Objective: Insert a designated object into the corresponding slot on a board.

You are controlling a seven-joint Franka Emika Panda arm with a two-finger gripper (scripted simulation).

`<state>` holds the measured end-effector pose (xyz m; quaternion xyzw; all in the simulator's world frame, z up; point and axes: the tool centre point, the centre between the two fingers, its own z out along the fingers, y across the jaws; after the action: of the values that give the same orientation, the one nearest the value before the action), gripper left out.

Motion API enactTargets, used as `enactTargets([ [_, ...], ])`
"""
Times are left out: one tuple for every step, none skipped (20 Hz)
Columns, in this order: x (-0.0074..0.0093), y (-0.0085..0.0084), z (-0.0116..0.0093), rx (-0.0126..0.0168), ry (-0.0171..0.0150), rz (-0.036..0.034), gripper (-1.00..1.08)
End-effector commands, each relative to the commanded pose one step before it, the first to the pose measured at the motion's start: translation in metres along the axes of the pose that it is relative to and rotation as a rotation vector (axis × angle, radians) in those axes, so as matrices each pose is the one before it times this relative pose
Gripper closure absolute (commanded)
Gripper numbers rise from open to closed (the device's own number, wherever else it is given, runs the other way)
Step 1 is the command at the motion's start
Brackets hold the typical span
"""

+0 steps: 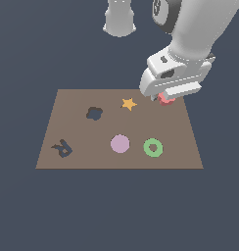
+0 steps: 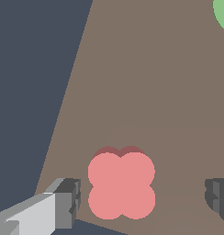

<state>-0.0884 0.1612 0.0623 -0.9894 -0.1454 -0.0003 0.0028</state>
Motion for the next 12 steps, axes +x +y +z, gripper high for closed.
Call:
enactTargets([
  [-0.00431, -0.00909, 0.00794, -0.00215, -0.00028, -0.01969, -0.92],
  [-0.00105, -0.00231, 0.00205, -0.0006, -0.00046, -0.00487, -0.92],
  [-0.00073, -0.00167, 0.00153, -0.00056, -0.00036, -0.00353, -0.92],
  [-0.0004, -0.00093, 0.00099, -0.0005, -0.00024, -0.002, -0.92],
  [-0.00008, -0.00037, 0.00049, -0.00054, -0.00016, -0.0008, -0.92],
  [0.00024, 0.00031, -0.00006, -0.00033, -0.00002, 0.00061, -0.92],
  [0.00045, 0.00094, -0.00044, -0.00045, 0.00005, 0.0019, -0.92],
  [0.00018, 0.00033, -0.00021, -0.00009, 0.00003, 0.00068, -0.92],
  [-0.0005, -0.0009, 0.00029, 0.00074, -0.00094, -0.00154, -0.92],
  [0.00001, 0.0, 0.00033, 0.0, 0.0, 0.0, -0.92],
  [0.00003, 0.00001, 0.001, 0.0, 0.0, 0.0, -0.92],
  [0.00004, 0.00001, 0.00168, 0.0, 0.0, 0.0, -0.92],
])
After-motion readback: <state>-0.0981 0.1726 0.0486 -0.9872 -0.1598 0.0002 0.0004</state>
